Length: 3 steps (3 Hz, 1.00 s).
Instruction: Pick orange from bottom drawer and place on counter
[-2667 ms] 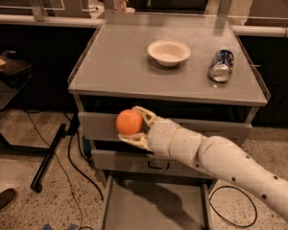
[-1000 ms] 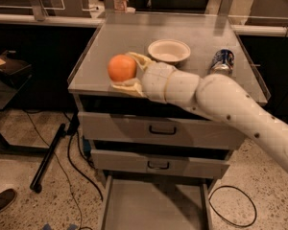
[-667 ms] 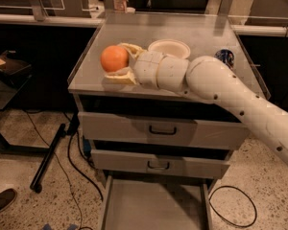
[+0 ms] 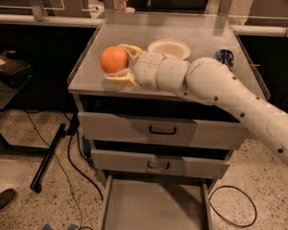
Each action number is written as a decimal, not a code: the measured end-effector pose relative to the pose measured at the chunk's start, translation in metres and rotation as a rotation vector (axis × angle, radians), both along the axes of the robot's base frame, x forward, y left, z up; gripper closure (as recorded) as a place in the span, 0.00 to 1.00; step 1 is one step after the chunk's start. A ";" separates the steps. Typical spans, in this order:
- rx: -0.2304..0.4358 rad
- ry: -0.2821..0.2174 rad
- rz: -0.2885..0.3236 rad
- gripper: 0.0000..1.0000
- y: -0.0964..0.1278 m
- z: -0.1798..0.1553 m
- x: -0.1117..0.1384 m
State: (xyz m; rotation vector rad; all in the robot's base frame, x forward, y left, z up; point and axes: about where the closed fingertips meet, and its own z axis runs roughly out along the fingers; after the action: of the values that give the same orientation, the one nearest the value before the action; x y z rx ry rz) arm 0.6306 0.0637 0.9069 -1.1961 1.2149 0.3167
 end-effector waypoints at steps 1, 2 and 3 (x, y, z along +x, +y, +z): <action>-0.004 0.024 0.034 1.00 0.009 0.002 0.014; -0.009 0.088 0.111 1.00 0.028 0.003 0.046; -0.010 0.137 0.147 1.00 0.035 -0.002 0.069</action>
Offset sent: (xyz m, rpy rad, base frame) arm 0.0894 0.0450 0.0036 -0.0144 0.1742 0.2012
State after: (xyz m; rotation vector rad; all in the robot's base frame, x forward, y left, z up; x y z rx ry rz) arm 0.6993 0.0986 0.9053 -1.2918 1.2498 0.5100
